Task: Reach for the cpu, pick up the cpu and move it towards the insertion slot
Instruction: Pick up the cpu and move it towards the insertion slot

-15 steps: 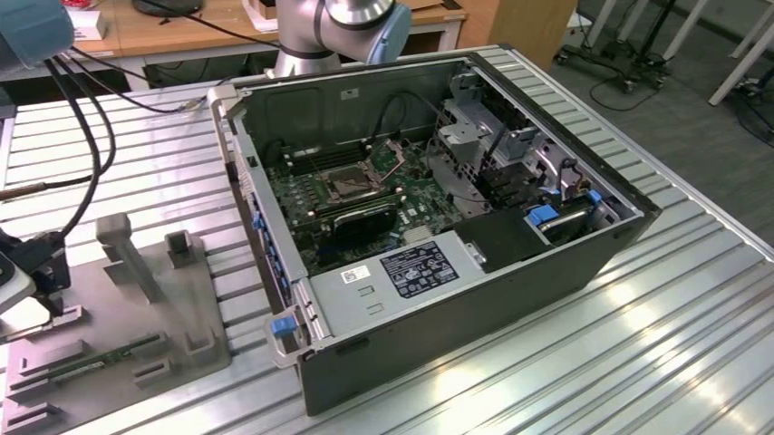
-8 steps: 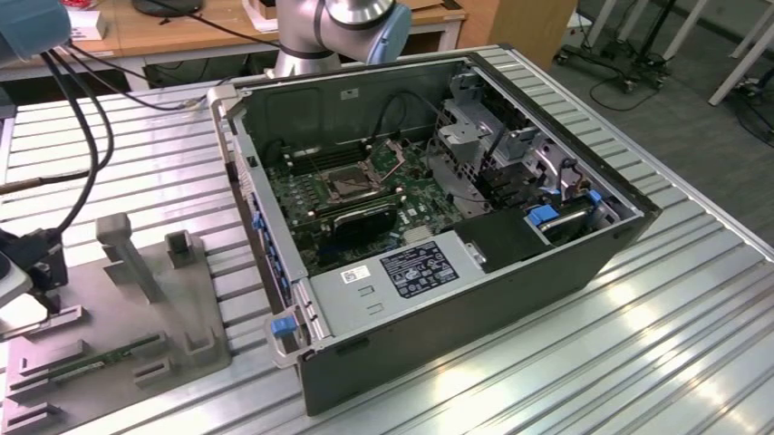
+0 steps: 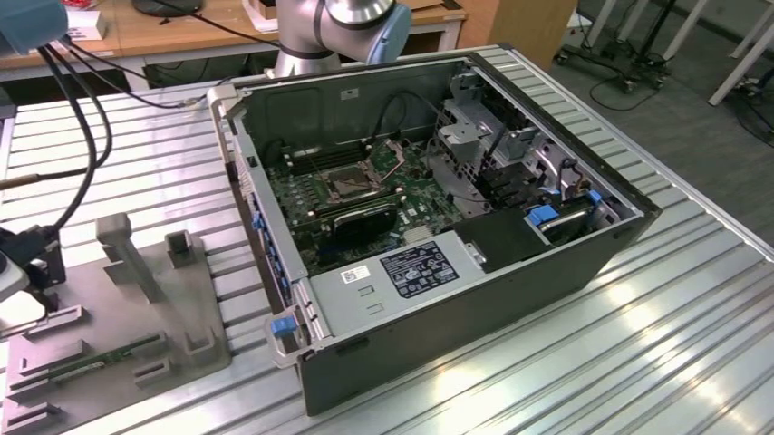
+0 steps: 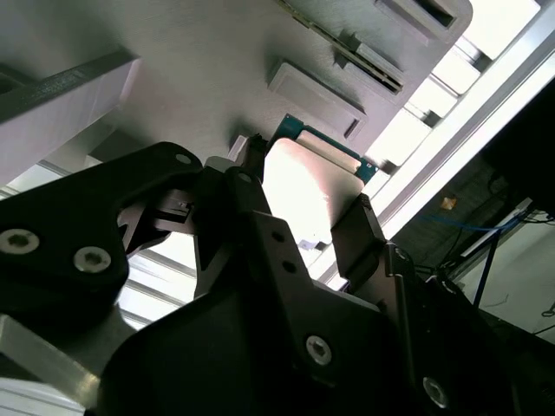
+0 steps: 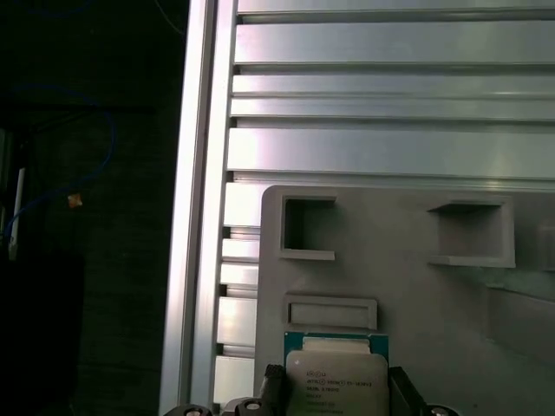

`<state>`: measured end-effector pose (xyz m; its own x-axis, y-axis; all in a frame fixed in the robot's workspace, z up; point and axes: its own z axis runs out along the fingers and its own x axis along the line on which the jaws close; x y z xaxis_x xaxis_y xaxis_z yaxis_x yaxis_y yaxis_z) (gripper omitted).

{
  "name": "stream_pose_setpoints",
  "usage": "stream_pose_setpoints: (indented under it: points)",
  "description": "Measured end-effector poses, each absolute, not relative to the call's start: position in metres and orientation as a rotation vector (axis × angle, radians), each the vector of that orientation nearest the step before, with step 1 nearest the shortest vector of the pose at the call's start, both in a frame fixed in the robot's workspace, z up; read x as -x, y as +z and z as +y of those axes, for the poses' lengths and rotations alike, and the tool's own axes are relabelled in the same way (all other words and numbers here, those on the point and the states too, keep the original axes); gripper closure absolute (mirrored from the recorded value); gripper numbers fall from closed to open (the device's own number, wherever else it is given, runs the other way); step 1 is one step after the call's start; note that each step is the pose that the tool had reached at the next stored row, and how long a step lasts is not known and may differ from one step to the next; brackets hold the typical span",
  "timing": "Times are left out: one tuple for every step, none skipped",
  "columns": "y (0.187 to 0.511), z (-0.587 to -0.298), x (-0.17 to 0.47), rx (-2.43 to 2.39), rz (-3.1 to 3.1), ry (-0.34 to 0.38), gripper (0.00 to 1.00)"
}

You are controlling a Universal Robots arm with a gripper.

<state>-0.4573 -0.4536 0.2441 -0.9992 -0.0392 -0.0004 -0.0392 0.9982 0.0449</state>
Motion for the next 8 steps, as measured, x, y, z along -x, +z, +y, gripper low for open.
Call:
stream_pose_setpoints:
  points:
    - [0.2445,-0.4535,0.4573,-0.062,-3.140,-0.071,0.45]
    - [0.2449,-0.4535,0.4573,-0.061,-3.140,-0.071,0.45]
    - [0.2454,-0.4535,0.4573,-0.062,-3.140,-0.070,0.45]
    - [0.2457,-0.4535,0.4573,-0.061,-3.140,-0.071,0.45]
    - [0.2460,-0.4535,0.4573,-0.062,-3.140,-0.071,0.45]
    - [0.2464,-0.4535,0.4573,-0.062,-3.140,-0.071,0.45]
    - [0.2467,-0.4535,0.4573,-0.061,-3.140,-0.070,0.45]
    - [0.2471,-0.4536,0.4573,-0.062,-3.140,-0.070,0.45]
